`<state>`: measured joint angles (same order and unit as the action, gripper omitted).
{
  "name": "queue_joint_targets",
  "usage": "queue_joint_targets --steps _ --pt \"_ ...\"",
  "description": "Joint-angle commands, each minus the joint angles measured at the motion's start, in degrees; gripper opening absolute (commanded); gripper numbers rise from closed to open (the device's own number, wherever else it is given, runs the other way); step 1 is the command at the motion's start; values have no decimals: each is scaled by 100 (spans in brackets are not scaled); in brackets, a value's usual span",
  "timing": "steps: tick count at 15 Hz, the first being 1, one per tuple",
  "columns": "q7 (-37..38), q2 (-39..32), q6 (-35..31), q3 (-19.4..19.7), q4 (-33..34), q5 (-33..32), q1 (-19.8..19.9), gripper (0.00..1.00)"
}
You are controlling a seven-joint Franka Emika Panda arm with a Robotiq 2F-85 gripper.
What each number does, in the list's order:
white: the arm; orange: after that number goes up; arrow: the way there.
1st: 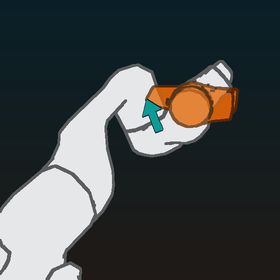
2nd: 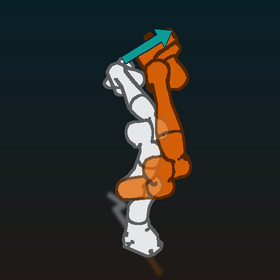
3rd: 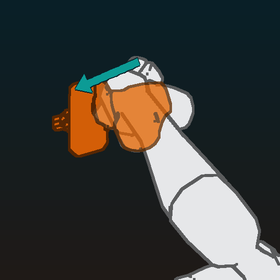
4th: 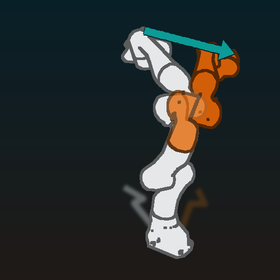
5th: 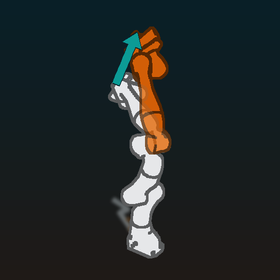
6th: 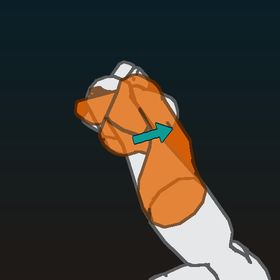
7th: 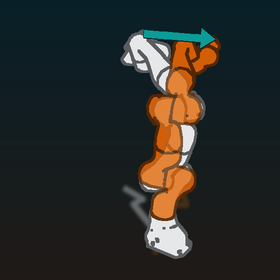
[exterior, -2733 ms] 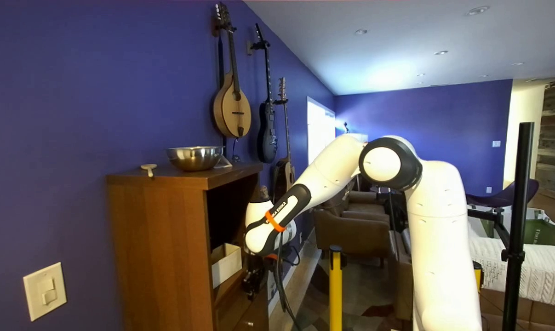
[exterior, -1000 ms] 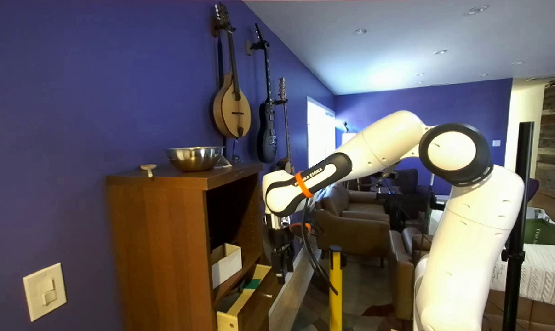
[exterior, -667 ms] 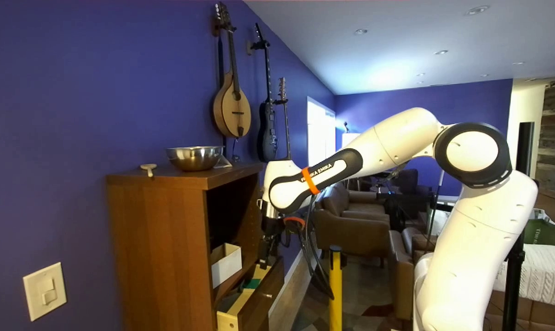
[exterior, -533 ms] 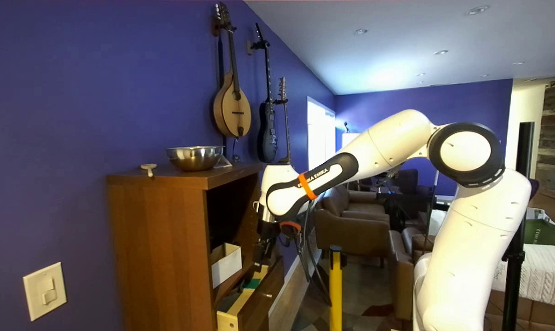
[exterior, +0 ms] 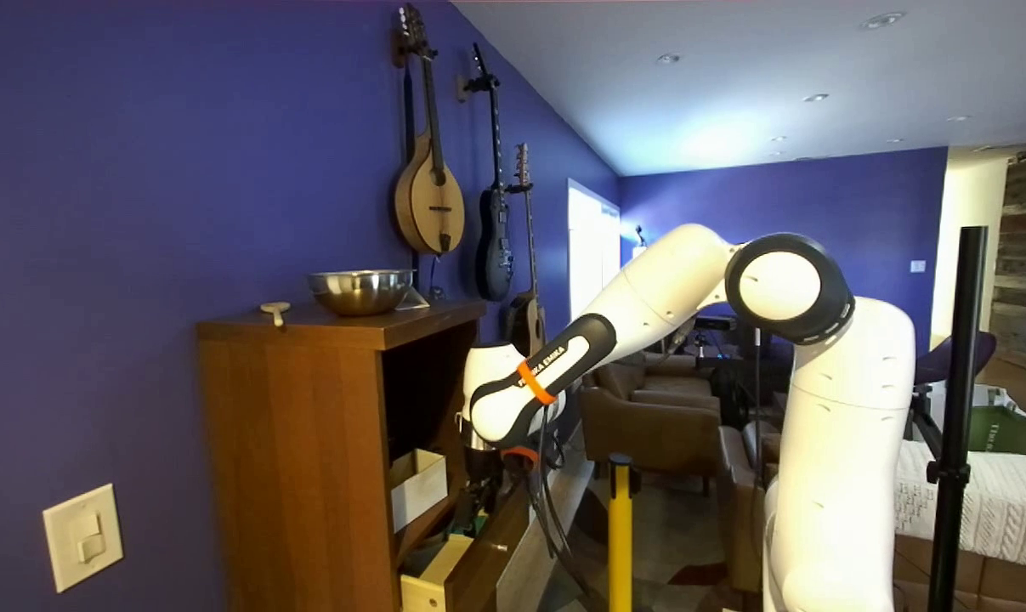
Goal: Pull the topmost drawer fully open
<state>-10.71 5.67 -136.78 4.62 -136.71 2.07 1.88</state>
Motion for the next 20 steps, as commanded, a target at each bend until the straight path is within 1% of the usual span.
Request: queue_joint_targets --steps 1,5,7,8,10,12,14,16,17,18,20 --pt "479 164 1054 -43 116 -27 61 100" --pt "821 243 2086 -30 192 -4 104 100" --pt "977 277 2458 -17 217 9 127 100" --pt "996 329 2482 -5 197 59 135 100" --pt "961 561 1873 17 26 199 143 100" --pt "983 728 1442 5 -48 168 143 100" --pt "1051 807 1187 -4 -44 88 153 100" --pt "1137 669 1253 -38 59 50 135 100" --pt "1220 507 1457 -58 129 36 129 100" --pt "1216 399 1335 -56 108 95 115 100" --pt "1500 143 897 -99 54 19 137 100"
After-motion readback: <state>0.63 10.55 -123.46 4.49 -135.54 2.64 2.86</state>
